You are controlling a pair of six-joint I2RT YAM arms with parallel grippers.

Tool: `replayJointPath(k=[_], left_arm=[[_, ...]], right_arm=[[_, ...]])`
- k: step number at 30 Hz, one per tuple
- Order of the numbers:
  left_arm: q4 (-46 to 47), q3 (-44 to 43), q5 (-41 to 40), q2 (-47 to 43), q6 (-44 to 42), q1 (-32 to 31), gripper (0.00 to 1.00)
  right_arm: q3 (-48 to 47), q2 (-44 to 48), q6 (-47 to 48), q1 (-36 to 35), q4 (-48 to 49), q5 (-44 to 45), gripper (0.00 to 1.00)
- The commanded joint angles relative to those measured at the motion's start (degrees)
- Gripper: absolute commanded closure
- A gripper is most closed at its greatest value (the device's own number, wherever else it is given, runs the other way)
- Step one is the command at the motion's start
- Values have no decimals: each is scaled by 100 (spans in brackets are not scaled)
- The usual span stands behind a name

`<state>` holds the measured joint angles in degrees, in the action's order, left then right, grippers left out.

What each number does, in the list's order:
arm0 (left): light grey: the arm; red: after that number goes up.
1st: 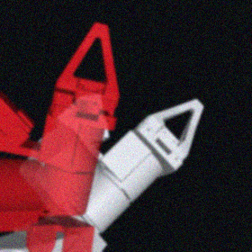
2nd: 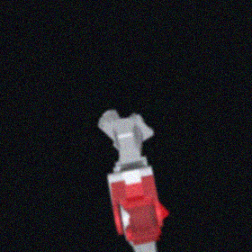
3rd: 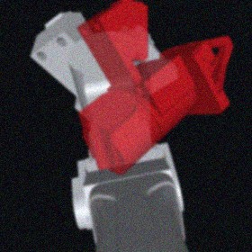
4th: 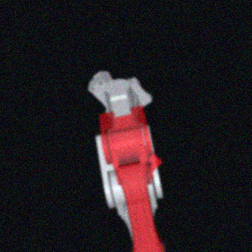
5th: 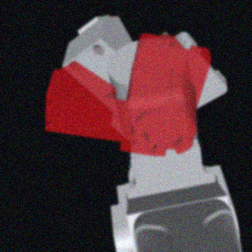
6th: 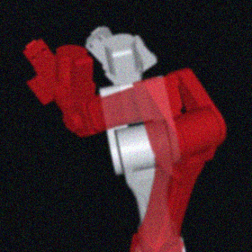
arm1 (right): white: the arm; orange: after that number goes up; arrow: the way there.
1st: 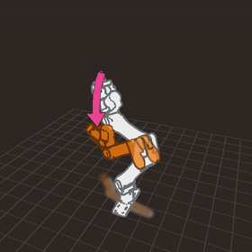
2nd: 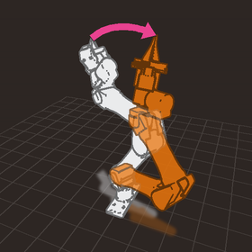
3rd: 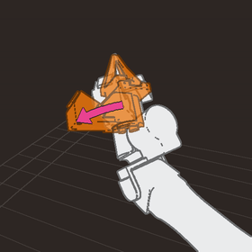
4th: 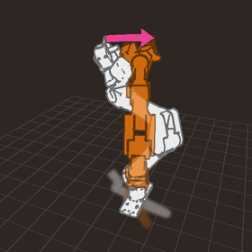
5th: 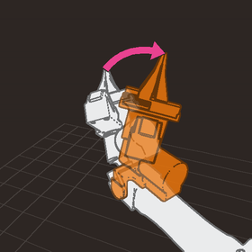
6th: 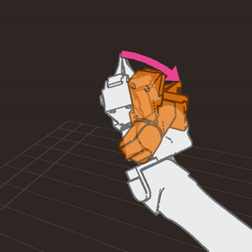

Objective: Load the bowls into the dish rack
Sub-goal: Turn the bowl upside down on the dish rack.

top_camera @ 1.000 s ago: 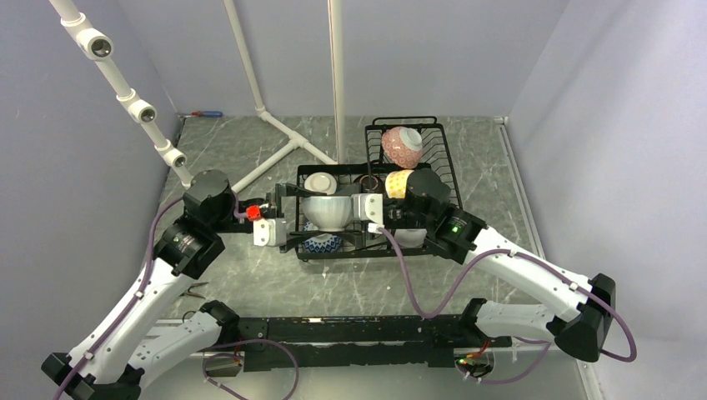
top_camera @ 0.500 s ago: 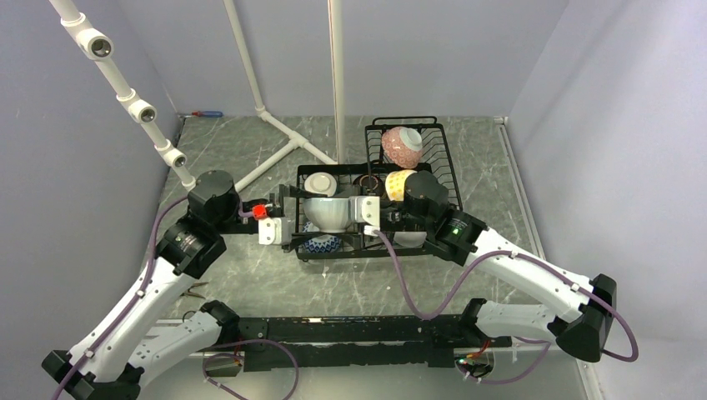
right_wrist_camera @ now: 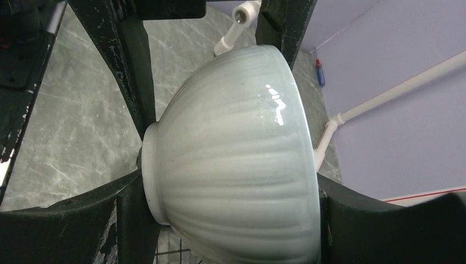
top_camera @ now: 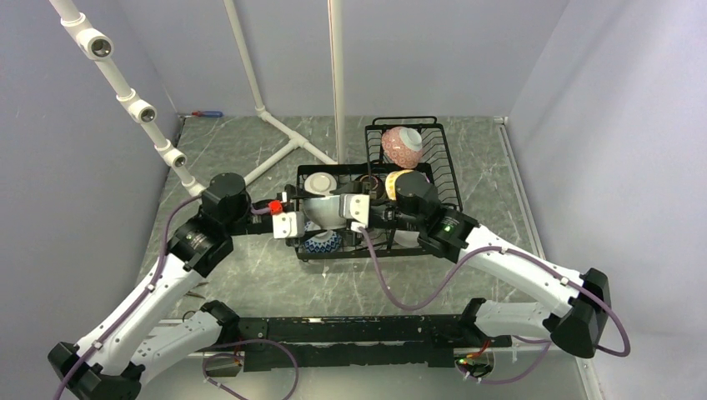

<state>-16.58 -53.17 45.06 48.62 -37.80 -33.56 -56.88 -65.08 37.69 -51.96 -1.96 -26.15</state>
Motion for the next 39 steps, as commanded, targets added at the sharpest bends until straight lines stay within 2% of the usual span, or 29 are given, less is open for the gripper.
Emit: replayJointPath(k=[1, 4, 6, 8, 10, 11, 12, 13, 15, 17, 18, 21, 27, 35, 37, 39], left_arm=[[124, 260, -354, 94, 158, 2, 97], [273, 488, -511, 137, 210, 3, 97], [332, 599, -612, 139, 212, -1, 97], [297, 647, -709, 133, 185, -1, 97], [226, 646, -684, 150, 125, -1, 97], [192, 627, -636, 162, 101, -1, 97], [152, 601, -564, 189, 60, 1, 92], [113, 571, -526, 213, 20, 0, 79], [198, 598, -492, 224, 74, -1, 47], [501, 752, -545, 152, 209, -1, 18], [695, 857, -608, 90, 309, -1, 7], [1080, 1065, -802, -36, 506, 5, 6], [1065, 1002, -835, -48, 532, -1, 6], [1071, 832, -561, 46, 354, -1, 30], [1126, 788, -507, 120, 345, -1, 29], [1193, 764, -452, 177, 365, -1, 23]], right_arm=[[-153, -144, 259, 125, 550, 486, 30], [-217, -286, 360, 190, 478, 496, 46], [-219, -296, 404, 213, 464, 467, 52], [-234, -295, 472, 234, 399, 415, 71], [-251, -299, 491, 255, 366, 343, 99], [-265, -303, 484, 268, 345, 279, 100], [-281, -311, 473, 274, 331, 197, 100], [-310, -331, 436, 281, 318, 98, 100], [-400, -370, 268, 294, 360, -24, 100], [-473, -417, 111, 293, 377, -153, 100], [-525, -461, 61, 296, 355, -251, 100], [-611, -522, 22, 295, 244, -367, 100], [-587, -519, 31, 292, 222, -405, 100], [-591, -554, 56, 296, 114, -495, 100], [-631, -571, 73, 299, 21, -517, 100], [-656, -592, 84, 293, -12, -545, 100]])
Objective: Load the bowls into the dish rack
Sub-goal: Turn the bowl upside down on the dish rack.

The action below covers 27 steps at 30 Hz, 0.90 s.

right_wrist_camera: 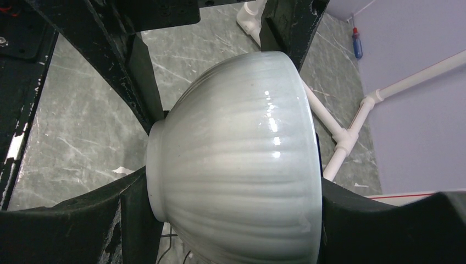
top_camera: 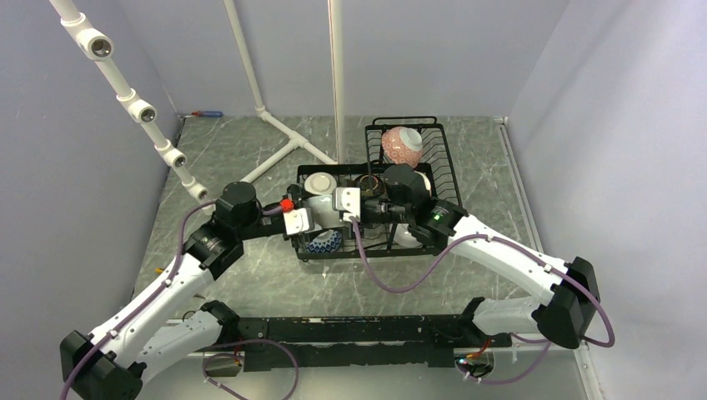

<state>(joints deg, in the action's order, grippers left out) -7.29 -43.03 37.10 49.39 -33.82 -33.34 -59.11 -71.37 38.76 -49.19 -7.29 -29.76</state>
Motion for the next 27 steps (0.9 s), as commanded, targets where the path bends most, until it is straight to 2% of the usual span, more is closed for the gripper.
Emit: replayJointPath(k=[1, 4, 9, 11, 15, 16, 21, 23, 24, 25, 26, 27], left_arm=[[331, -250, 357, 125, 2, -28, 21], [576, -216, 426, 153, 107, -27, 16], [688, -234, 505, 221, 191, -41, 15], [690, -233, 502, 221, 182, -49, 19], [503, -337, 535, 194, -8, -43, 40], [348, -391, 540, 194, -74, -49, 40], [-63, -503, 500, 80, -201, -50, 25], [23, -452, 513, 10, -153, -50, 24], [58, -437, 523, -14, -131, -52, 27], [95, -427, 531, -19, -107, -50, 34], [108, -440, 550, -13, -99, -48, 43], [68, -476, 582, 19, -110, -45, 59]], right_arm=[[-442, 29, -31, 15, 518, -194, 100], [-453, 13, -28, 18, 503, -197, 100], [-443, 9, -38, 15, 500, -216, 100], [-443, 5, -32, 21, 487, -211, 100], [-428, 18, 9, 18, 424, -122, 100], [-419, 18, 15, 21, 415, -102, 100], [-412, 28, 32, 22, 397, -85, 100], [-419, 27, 20, 20, 411, -114, 100], [-417, 23, 11, 15, 419, -136, 100], [-425, 19, 8, 18, 425, -158, 100], [-426, 11, 1, 16, 430, -183, 100], [-438, -2, 5, 18, 419, -200, 100]])
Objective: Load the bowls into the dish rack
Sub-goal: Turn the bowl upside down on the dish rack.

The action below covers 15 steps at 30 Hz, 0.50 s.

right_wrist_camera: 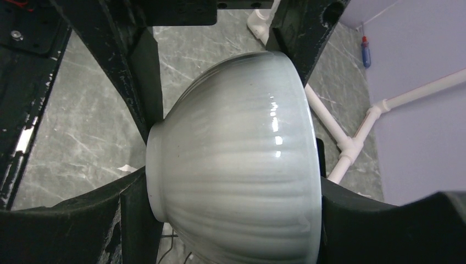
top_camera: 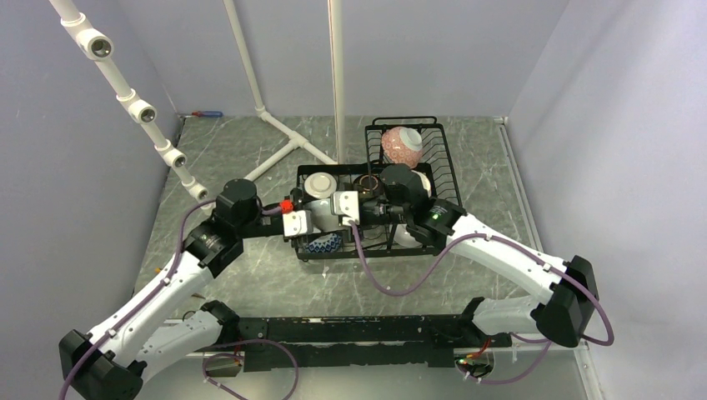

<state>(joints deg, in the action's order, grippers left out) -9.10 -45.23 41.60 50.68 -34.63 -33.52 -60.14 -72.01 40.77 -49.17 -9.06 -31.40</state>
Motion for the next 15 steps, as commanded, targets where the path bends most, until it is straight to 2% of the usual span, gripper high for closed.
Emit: replayJointPath(k=[1, 2, 6, 7, 15], left_arm=[[204, -300, 148, -65, -30, -29, 81], [146, -350, 147, -7, -22, -32, 95], [126, -372, 80, 110, 140, -32, 97], [172, -339, 38, 110, 199, -33, 97], [216, -130, -162, 215, 430, -31, 97]], right_arm=[[-348, 48, -200, 17, 578, -35, 100], [-363, 39, -197, 15, 552, -33, 100], [-353, 69, -208, 16, 539, 31, 100], [-331, 91, -213, 15, 556, 62, 96], [-21, 328, -70, 13, 713, 381, 34]])
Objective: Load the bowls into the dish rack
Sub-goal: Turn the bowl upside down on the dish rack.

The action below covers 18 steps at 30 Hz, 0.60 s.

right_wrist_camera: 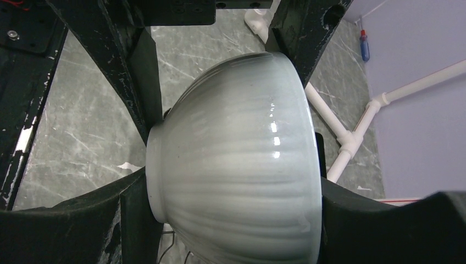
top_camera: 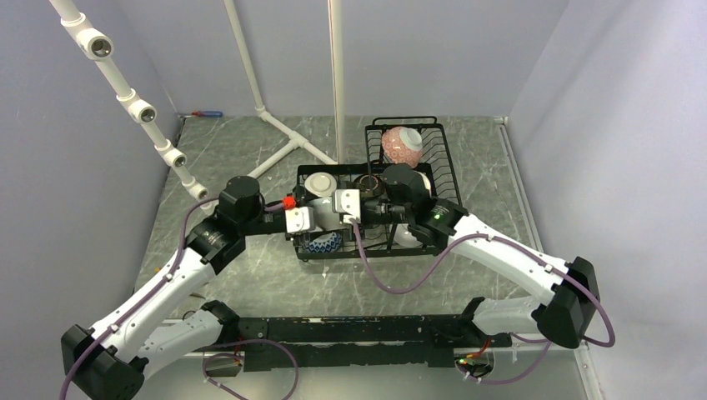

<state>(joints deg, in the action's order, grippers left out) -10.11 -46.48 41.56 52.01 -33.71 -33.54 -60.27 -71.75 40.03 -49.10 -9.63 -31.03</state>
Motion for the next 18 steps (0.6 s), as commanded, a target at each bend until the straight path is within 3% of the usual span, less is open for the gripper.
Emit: replayJointPath(k=[1, 3, 5, 14, 18], left_arm=[[297, 9, -149, 121, 332, -25, 97], [311, 51, -136, 210, 344, -29, 98], [310, 88, -108, 331, 318, -22, 97], [767, 284, -171, 785, 521, -8, 97], [1287, 412, -179, 924, 997, 12, 97]], right_arm=[[32, 345, 54, 14, 809, 385, 28], [127, 389, 122, 8, 884, 446, 19], [191, 433, 242, 7, 897, 481, 16], [435, 700, 599, 9, 1053, 515, 12], [467, 940, 531, 8, 1202, 496, 11]])
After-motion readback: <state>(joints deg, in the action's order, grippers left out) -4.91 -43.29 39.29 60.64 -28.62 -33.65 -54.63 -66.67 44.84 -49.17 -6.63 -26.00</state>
